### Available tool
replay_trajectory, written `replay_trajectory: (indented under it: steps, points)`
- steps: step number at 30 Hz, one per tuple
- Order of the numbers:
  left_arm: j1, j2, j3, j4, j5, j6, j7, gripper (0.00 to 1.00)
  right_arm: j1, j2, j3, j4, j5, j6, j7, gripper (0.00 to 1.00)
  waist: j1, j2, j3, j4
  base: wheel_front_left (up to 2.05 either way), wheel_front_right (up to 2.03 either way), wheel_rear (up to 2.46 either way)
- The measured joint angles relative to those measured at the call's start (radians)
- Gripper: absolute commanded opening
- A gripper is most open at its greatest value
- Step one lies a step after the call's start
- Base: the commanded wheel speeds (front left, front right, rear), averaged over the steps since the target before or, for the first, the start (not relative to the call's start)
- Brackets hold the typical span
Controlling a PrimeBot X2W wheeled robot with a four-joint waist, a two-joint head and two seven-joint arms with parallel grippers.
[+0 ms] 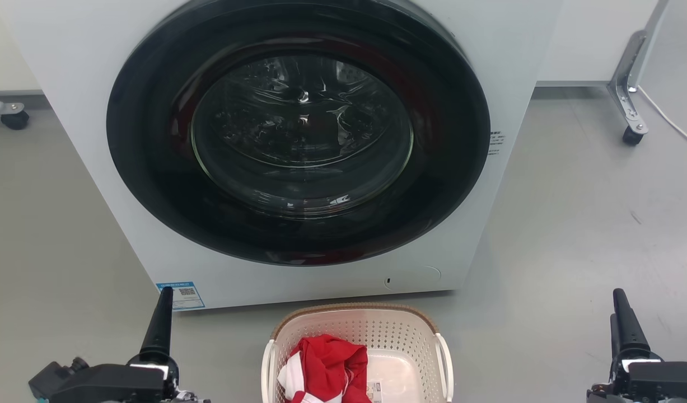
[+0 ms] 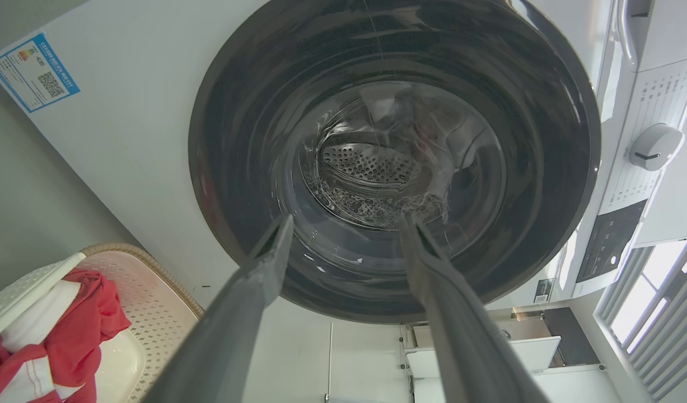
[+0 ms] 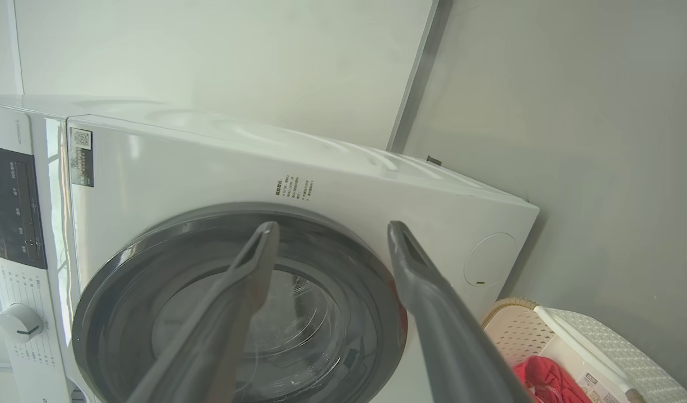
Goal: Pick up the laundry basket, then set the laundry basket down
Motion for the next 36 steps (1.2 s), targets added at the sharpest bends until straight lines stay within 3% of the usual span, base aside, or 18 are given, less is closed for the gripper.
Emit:
replay_trajectory:
  steps: [8,36]
  points:
    - [-0.021,0.033,-0.062,-0.01,0.165,0.017,-0.034,1.0,-0.003,-0.026,0.038,-0.004,-0.134,-0.008,-0.033,1.0,0.0,0.0,0.003,-0.002,0.0,0.0,0.0]
    - [-0.054,0.113,-0.225,-0.093,0.685,0.144,-0.133,1.0,-0.025,-0.132,0.212,-0.058,-0.684,-0.111,-0.134,1.0,0.0,0.0,0.01,-0.004,0.0,0.0,0.0]
